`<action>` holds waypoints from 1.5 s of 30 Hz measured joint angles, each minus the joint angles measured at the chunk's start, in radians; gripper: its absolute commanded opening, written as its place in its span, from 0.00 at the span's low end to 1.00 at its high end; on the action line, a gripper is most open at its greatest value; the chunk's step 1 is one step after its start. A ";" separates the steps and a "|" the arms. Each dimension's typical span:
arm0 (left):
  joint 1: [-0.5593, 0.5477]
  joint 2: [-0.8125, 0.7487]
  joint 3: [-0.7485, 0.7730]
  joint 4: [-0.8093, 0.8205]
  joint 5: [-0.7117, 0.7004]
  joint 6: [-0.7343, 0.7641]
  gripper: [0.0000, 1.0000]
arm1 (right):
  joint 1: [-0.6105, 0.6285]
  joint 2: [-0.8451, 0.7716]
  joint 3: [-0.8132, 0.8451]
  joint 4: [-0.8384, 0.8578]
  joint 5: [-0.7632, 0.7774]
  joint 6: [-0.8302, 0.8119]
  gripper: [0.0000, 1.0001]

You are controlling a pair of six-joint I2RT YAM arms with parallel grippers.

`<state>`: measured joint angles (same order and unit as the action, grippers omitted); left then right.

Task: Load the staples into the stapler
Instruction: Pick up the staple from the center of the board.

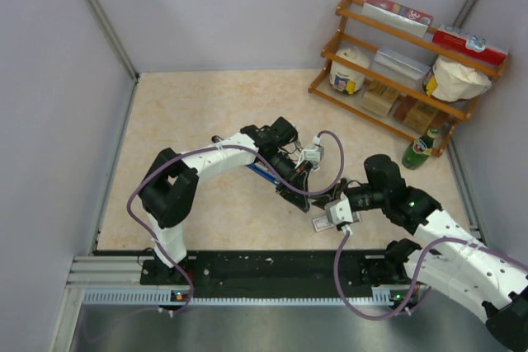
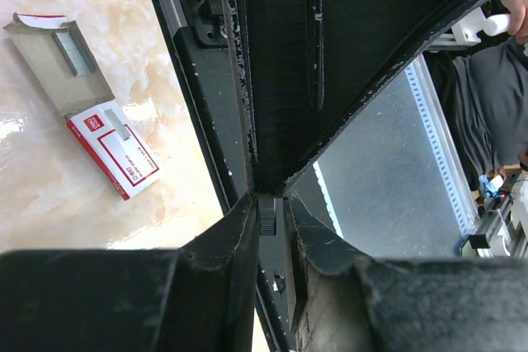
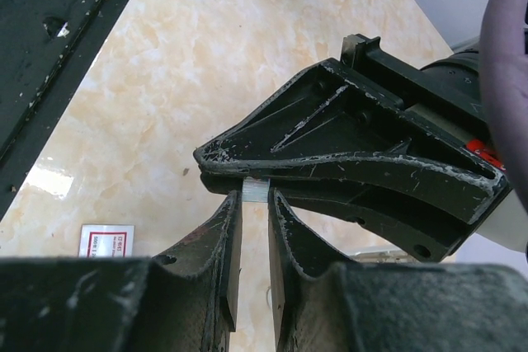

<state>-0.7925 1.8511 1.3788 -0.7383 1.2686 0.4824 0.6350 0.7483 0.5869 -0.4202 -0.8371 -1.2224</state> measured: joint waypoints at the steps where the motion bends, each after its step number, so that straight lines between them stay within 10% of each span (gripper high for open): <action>1: 0.000 0.000 0.000 0.000 0.000 0.000 0.31 | 0.000 0.000 0.000 -0.002 0.000 -0.001 0.16; 14: 0.036 0.001 0.002 -0.016 -0.005 0.018 0.98 | 0.000 0.006 0.000 -0.013 0.003 -0.006 0.16; 33: 0.385 -0.363 -0.014 -0.014 -0.315 -0.052 0.99 | -0.038 0.216 0.042 0.093 0.092 0.289 0.18; 45: 0.734 -0.778 -0.285 -0.021 -0.660 -0.133 0.99 | -0.148 0.414 0.154 0.171 0.137 0.566 0.16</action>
<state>-0.0589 1.0729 1.0943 -0.7593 0.6090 0.3496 0.4870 1.1625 0.7406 -0.2493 -0.7006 -0.6567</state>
